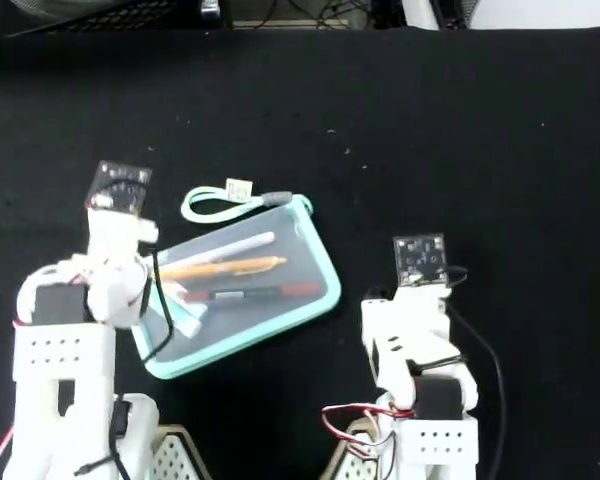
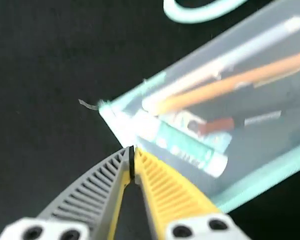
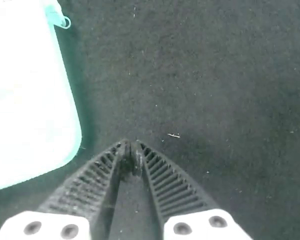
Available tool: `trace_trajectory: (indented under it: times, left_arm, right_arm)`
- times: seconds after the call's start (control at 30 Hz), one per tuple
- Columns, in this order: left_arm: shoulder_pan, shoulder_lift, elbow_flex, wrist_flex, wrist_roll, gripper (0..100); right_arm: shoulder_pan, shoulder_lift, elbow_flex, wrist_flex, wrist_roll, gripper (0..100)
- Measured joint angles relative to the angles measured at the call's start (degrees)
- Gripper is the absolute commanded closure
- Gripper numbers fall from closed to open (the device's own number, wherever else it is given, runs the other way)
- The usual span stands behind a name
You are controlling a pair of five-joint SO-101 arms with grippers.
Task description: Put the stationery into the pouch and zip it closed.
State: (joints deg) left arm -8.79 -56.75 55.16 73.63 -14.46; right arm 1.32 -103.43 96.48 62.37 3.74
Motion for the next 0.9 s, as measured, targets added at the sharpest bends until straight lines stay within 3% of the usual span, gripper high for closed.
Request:
trace_trajectory:
  times: [0.23,0.53,0.9]
  left_arm:
    - [0.0,-15.5,15.9,-0.5,1.3,97]
    - [0.0,-44.7,29.2,1.5,4.0,97]
    - [0.0,-47.4,38.7,1.5,4.2,97]
  right_arm:
    - [0.0,0.0,0.0,0.0,-0.2,97.5]
    - [0.0,0.0,0.0,1.1,-0.2,97.5]
    - [0.0,0.0,0.0,11.3,-0.2,97.6]
